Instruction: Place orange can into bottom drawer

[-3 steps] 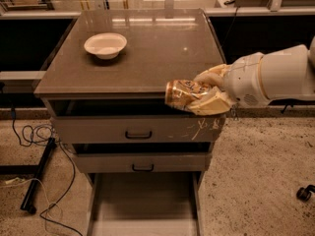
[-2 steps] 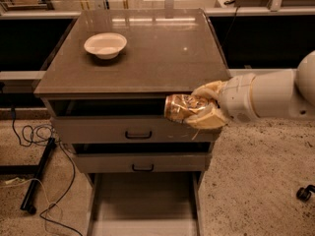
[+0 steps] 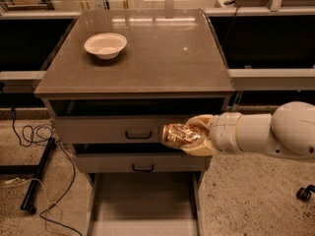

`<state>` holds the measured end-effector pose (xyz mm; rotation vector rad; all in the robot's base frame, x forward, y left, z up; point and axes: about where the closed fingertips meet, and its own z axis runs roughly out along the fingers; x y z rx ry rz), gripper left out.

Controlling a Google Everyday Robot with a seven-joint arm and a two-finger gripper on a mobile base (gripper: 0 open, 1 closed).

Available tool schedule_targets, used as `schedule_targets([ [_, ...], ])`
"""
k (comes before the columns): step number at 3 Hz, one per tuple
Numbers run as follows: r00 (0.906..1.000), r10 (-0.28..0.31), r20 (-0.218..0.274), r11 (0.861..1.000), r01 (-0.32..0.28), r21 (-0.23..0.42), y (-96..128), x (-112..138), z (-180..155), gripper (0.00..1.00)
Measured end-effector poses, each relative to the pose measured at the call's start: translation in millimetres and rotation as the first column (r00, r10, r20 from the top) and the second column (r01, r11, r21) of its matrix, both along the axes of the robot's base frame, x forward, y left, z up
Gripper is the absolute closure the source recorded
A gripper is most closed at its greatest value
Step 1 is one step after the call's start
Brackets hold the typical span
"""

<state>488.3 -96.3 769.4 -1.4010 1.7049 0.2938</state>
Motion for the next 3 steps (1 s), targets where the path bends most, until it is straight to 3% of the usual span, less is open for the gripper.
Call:
schedule_targets([
  [1, 1.0, 0.0, 0.0, 1.0, 0.0, 0.0, 0, 0, 0, 1.0],
  [3, 0.9959, 0.023, -0.087, 0.999, -0.019, 0.048, 22, -8, -68, 1.0],
])
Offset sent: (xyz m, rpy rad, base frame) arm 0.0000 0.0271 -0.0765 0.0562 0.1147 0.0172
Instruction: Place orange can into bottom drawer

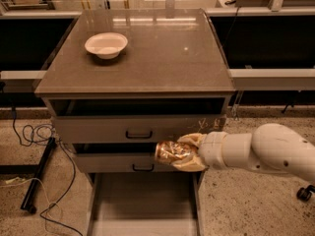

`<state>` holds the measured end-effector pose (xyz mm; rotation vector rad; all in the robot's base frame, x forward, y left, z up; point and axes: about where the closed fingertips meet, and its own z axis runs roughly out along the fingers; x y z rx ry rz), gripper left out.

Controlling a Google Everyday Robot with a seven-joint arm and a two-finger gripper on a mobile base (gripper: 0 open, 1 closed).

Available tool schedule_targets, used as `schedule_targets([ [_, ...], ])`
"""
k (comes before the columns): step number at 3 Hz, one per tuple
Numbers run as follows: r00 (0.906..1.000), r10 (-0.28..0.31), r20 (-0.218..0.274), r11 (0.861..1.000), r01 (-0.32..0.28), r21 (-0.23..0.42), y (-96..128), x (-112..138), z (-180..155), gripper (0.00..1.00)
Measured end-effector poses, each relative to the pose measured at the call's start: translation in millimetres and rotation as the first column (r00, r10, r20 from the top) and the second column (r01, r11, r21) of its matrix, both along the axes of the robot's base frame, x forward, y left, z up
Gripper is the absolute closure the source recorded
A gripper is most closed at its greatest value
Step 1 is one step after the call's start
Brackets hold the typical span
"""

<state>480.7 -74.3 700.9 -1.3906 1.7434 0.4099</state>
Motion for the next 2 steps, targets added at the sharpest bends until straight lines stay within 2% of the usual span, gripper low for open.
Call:
schedule_targets([
  [1, 0.9997, 0.02, -0.014, 1.0, -0.02, 0.021, 12, -1, -36, 1.0],
  [2, 0.9992, 0.029, -0.029, 0.997, -0.027, 0.075, 27, 14, -127, 1.0],
])
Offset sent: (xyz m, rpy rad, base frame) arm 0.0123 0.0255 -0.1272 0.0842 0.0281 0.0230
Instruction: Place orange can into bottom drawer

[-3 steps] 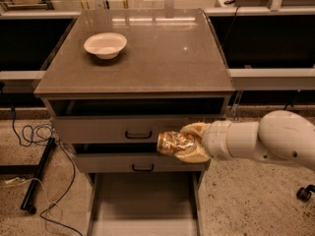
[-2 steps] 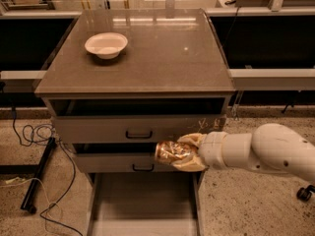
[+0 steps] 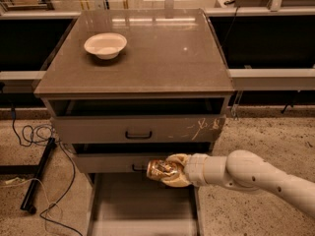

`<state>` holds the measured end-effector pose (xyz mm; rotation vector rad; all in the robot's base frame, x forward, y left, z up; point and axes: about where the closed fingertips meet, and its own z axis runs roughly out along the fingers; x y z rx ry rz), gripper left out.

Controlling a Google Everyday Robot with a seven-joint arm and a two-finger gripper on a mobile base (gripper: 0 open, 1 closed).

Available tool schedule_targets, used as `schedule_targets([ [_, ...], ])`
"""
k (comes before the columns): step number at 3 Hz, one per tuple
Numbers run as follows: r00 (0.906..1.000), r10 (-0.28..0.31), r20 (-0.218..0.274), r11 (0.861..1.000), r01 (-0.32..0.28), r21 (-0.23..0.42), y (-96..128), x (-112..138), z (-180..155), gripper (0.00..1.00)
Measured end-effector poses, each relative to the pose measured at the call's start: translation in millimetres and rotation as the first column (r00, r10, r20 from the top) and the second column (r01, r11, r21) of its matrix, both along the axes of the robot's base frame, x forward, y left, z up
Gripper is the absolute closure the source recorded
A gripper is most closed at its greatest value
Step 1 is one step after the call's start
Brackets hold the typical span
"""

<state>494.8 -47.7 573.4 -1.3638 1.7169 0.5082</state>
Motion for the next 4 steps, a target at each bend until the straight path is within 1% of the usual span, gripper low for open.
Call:
schedule_targets([
  [1, 1.0, 0.0, -0.002, 1.0, 0.0, 0.002, 0, -1, -2, 1.0],
  [2, 0.9993, -0.005, -0.038, 1.0, 0.006, 0.029, 9, -11, -32, 1.0],
  [3, 0.997, -0.016, -0.076, 0.998, 0.02, 0.056, 23, -26, -78, 1.0],
  [4, 0.9996, 0.022, -0.017, 0.997, -0.021, 0.08, 58, -13, -170, 1.0],
])
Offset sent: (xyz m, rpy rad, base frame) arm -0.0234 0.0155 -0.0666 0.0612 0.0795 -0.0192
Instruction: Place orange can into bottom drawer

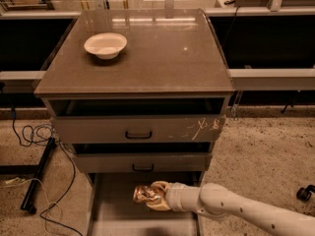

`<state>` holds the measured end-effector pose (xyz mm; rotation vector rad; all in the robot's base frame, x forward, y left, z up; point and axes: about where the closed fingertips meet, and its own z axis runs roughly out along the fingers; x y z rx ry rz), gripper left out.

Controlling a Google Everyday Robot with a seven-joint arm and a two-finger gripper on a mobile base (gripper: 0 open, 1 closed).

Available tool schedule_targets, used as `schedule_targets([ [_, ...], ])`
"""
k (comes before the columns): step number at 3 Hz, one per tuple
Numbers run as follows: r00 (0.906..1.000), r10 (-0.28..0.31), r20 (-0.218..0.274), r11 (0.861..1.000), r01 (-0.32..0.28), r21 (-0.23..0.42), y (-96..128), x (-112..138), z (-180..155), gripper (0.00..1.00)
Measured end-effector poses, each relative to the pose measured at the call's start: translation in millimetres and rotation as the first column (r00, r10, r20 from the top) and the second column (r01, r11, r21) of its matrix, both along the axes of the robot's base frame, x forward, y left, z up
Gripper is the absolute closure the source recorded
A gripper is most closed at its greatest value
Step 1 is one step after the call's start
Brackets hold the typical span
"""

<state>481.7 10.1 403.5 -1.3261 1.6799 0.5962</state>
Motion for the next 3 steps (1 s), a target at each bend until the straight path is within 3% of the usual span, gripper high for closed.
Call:
schedule_targets([
  [2, 0.9999, 0.011, -0.011, 1.0, -0.011, -0.002, 6, 3, -15, 1.0],
  [3, 0.9997, 0.023, 0.01, 0.999, -0.023, -0.025, 7, 18, -61, 1.0],
])
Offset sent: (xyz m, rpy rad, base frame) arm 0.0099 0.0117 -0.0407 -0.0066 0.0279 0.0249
